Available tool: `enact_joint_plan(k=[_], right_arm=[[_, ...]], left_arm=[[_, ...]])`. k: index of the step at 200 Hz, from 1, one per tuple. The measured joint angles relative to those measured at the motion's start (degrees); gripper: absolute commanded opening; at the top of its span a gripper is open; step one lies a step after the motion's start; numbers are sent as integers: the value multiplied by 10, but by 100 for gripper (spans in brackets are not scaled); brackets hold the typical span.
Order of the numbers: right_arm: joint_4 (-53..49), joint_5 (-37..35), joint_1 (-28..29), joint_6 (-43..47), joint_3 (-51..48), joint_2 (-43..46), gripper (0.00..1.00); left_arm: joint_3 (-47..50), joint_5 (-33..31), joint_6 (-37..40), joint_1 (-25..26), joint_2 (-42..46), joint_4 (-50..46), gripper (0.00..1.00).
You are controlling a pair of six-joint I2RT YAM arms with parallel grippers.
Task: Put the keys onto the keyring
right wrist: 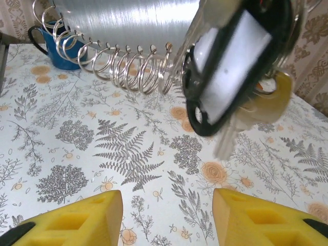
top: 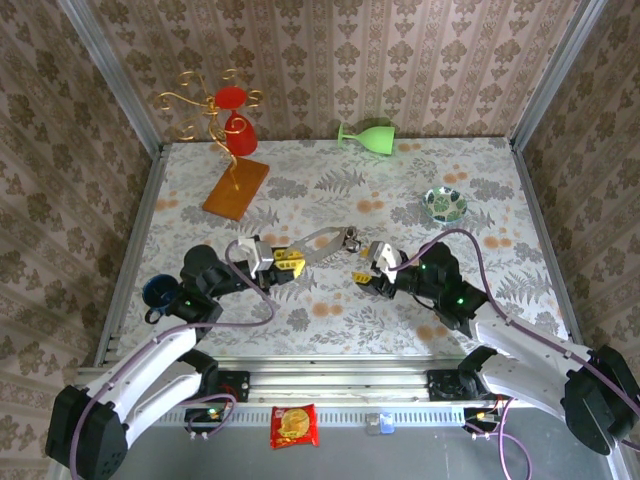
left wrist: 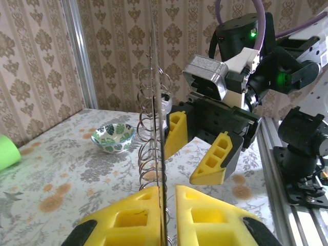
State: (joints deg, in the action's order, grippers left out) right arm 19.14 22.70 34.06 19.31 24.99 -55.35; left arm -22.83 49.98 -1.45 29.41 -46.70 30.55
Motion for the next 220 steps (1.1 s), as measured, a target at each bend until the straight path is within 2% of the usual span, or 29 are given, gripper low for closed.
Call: enact_joint_plan(k=[64, 118, 146, 220], right_arm=[[45, -11, 0, 2, 0, 2, 46], [47, -50, -2, 28, 0, 17, 48], [41, -42, -4, 33, 1, 29, 50], [24, -26, -4, 28, 25, 27, 18]], left_arm=[[0, 19, -24, 0, -6, 4, 0], [0, 28, -31, 0, -6, 4, 0], [0, 28, -31, 0, -6, 5, 0], [0, 30, -31, 0, -6, 4, 0]])
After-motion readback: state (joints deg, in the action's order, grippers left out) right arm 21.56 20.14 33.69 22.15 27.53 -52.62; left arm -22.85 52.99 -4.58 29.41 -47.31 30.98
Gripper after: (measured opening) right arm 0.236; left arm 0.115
